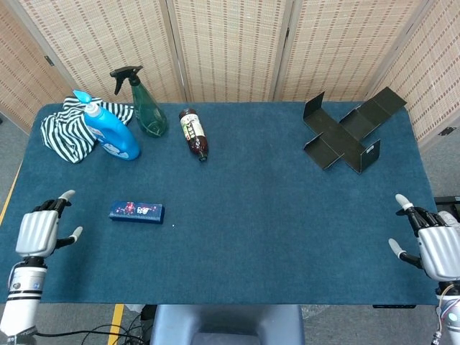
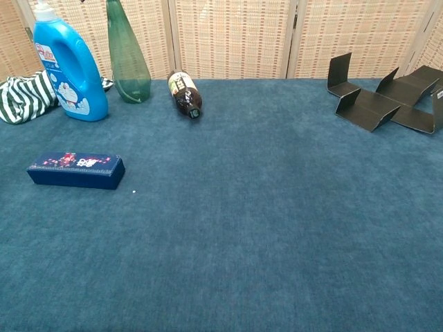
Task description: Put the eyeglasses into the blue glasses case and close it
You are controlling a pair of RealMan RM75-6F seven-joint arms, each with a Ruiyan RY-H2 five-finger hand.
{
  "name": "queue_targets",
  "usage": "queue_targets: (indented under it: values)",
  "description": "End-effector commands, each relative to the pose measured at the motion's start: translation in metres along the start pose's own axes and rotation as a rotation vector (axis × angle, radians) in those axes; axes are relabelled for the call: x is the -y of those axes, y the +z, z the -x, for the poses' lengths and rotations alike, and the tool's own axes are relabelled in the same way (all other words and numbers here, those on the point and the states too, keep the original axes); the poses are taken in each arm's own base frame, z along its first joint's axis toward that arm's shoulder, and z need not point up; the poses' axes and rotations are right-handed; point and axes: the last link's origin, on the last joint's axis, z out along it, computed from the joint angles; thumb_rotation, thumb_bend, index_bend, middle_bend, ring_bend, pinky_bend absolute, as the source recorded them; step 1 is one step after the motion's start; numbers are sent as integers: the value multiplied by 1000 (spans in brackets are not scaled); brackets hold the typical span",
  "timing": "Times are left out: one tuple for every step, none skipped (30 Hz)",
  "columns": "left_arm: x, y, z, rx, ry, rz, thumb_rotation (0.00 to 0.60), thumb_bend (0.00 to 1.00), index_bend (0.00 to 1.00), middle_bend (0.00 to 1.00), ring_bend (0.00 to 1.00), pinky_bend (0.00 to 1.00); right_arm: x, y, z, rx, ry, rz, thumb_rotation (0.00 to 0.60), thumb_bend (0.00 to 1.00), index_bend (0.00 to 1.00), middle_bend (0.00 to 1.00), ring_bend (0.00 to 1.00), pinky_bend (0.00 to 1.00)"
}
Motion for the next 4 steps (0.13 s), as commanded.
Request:
queue_targets:
  values:
    - [8, -24, -8, -16, -3, -29, 600, 287, 193, 357, 297, 419, 1, 1, 0, -1, 1, 1, 600, 270, 88, 334, 284, 325]
    - [9, -28, -9, -20, -7, -35, 600, 287, 193, 357, 297, 418, 1, 2, 0, 1, 6, 1, 600, 270, 90, 334, 284, 325]
    - [10, -32, -10, -21, -10, -39, 600, 287, 193, 357, 297, 418, 2, 2, 1, 3, 15, 0, 600, 270, 90, 334, 284, 325]
    - [11, -38, -11, -22, -9, -44, 600, 287, 193, 357, 296, 418, 3, 2, 1, 6, 29, -3, 600, 270, 90, 334, 284, 325]
